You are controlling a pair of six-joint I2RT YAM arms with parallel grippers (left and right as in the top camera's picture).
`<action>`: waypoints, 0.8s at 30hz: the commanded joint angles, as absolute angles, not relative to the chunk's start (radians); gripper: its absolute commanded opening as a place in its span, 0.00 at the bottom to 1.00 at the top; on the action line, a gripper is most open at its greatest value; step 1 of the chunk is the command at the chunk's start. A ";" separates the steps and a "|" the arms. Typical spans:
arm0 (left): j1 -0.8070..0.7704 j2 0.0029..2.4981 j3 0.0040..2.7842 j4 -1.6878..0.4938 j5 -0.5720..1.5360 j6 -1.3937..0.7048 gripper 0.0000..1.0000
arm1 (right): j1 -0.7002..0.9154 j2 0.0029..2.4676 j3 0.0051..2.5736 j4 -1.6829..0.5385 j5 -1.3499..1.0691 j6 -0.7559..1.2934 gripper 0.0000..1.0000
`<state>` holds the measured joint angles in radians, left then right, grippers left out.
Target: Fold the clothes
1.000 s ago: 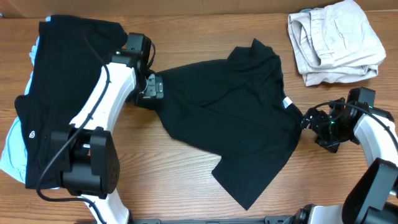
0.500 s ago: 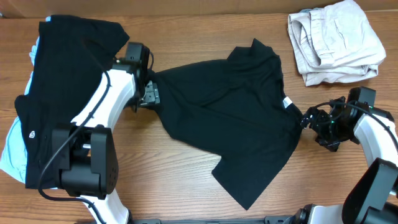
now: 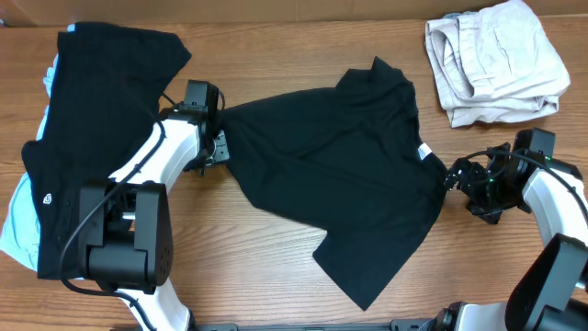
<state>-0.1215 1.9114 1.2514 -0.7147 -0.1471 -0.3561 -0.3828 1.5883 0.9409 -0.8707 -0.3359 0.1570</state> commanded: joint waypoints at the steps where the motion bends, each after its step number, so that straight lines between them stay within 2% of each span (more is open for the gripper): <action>1: -0.112 1.893 1.246 -0.719 -0.168 -0.336 0.59 | -0.379 1.563 0.963 -0.865 -0.338 0.152 0.92; 8: -0.109 1.892 1.246 -0.810 -0.248 -0.336 0.65 | -0.379 1.563 0.963 -0.865 -0.338 0.152 0.92; 11: -0.105 1.893 1.246 -0.764 -0.232 -0.310 0.67 | -0.379 1.563 0.963 -0.863 -0.338 0.152 0.91; 12: -0.105 1.893 1.246 -0.741 -0.224 -0.305 0.73 | -0.379 1.563 0.963 -0.862 -0.338 0.152 0.92; 13: -0.105 1.893 1.246 -0.714 -0.206 -0.284 0.75 | -0.379 1.563 0.963 -0.863 -0.338 0.152 0.92; 15: -0.105 1.893 1.246 -0.669 -0.163 -0.241 0.75 | -0.379 1.563 0.963 -0.866 -0.338 0.152 0.92; 19: -0.105 1.900 1.246 -0.617 -0.130 -0.205 0.68 | -0.379 1.563 0.963 -0.868 -0.338 0.152 0.92; 21: -0.105 1.911 1.246 -0.611 -0.130 -0.205 0.59 | -0.379 1.563 0.963 -0.868 -0.338 0.152 0.92; 24: -0.105 1.935 1.246 -0.608 -0.130 -0.205 0.49 | -0.379 1.563 0.963 -0.868 -0.338 0.152 0.92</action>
<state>-0.1150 1.9121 1.2495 -0.6128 -0.1486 -0.2310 -0.3824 1.5883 0.9409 -0.8688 -0.3359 0.1566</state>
